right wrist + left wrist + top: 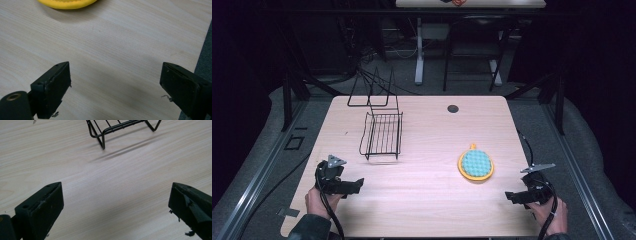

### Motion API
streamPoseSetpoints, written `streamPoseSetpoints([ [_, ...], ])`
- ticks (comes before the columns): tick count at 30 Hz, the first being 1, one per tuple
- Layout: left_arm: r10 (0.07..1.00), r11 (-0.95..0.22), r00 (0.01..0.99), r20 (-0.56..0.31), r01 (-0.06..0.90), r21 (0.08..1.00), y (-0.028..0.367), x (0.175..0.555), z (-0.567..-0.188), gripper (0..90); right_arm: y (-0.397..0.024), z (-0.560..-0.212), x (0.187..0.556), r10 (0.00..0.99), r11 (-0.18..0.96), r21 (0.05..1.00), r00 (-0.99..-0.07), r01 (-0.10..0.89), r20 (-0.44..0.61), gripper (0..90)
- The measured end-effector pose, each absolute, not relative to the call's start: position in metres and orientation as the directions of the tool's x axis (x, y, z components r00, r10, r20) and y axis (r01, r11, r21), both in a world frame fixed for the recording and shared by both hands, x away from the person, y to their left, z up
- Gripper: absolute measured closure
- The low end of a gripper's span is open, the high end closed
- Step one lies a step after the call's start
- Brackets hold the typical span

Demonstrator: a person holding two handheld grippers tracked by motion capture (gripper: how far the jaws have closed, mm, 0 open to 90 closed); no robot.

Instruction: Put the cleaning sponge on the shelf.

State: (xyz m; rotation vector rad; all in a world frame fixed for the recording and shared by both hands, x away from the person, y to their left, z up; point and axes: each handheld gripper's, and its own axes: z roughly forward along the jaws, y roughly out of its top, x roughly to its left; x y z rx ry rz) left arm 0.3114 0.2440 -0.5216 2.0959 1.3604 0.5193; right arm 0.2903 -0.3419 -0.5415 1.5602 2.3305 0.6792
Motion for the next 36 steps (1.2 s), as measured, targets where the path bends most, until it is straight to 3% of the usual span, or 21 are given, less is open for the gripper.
streamPoseSetpoints([
  [31,0.917,-0.306,0.398,0.008,0.692,0.653,0.25,0.307,-0.521,0.0,-0.318,-0.529,0.306,0.89,0.342,0.55,-0.451,0.762,0.071,7.5],
  [36,0.907,-0.309,0.42,-0.005,0.674,0.671,0.236,0.31,-0.512,0.0,-0.315,-0.526,0.307,0.888,0.34,0.558,-0.454,0.757,0.074,7.5],
])
